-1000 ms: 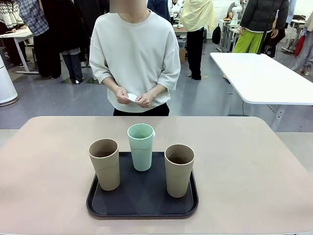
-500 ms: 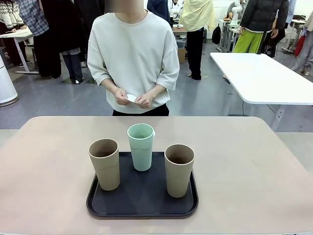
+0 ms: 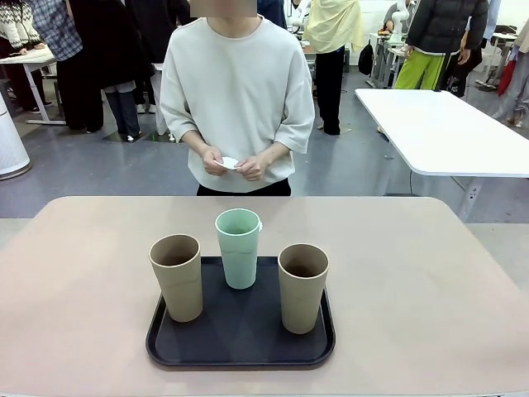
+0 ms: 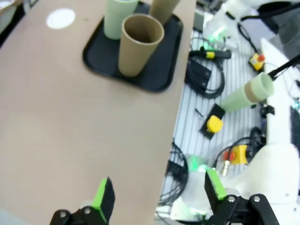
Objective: Place coasters on the table and set cups on them.
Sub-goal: Pick up one Reusable plastic cup and place it on a coaster set by the human.
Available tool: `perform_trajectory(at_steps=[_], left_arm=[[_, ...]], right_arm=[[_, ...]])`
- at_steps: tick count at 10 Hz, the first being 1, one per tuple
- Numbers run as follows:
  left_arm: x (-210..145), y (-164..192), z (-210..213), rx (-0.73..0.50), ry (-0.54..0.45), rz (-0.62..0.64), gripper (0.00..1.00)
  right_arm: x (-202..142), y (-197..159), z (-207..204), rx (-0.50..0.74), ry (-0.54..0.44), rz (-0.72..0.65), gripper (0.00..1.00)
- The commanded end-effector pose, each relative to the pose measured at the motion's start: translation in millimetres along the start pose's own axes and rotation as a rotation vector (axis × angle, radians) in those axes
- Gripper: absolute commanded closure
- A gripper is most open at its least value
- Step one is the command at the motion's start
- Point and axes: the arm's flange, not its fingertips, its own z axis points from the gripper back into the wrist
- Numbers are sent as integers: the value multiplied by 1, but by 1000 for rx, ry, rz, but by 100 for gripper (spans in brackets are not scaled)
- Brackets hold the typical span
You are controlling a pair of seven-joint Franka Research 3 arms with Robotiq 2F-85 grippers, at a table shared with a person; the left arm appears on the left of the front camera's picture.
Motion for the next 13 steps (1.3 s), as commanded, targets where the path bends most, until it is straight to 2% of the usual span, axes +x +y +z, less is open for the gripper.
perform_trajectory(at_steps=[1, 2, 6, 9, 11, 12, 13], left_arm=[[5, -3, -10, 78, -73, -36, 0], [0, 0, 0, 0, 0, 0, 0], [1, 0, -3, 17, -10, -9, 0], [10, 44, -41, -15, -135, -329, 0], [16, 60, -68, 41, -226, -443, 0], [16, 65, -78, 44, -255, -479, 0], [19, 75, -92, 16, -332, -497, 0]], right_arm=[[0, -1, 0, 8, 0, -3, 0], [0, -1, 0, 8, 0, -3, 0], [0, -1, 0, 8, 0, -3, 0], [0, -1, 0, 8, 0, -3, 0], [0, -1, 0, 8, 0, -3, 0], [0, -1, 0, 8, 0, -3, 0], [0, -1, 0, 8, 0, -3, 0]])
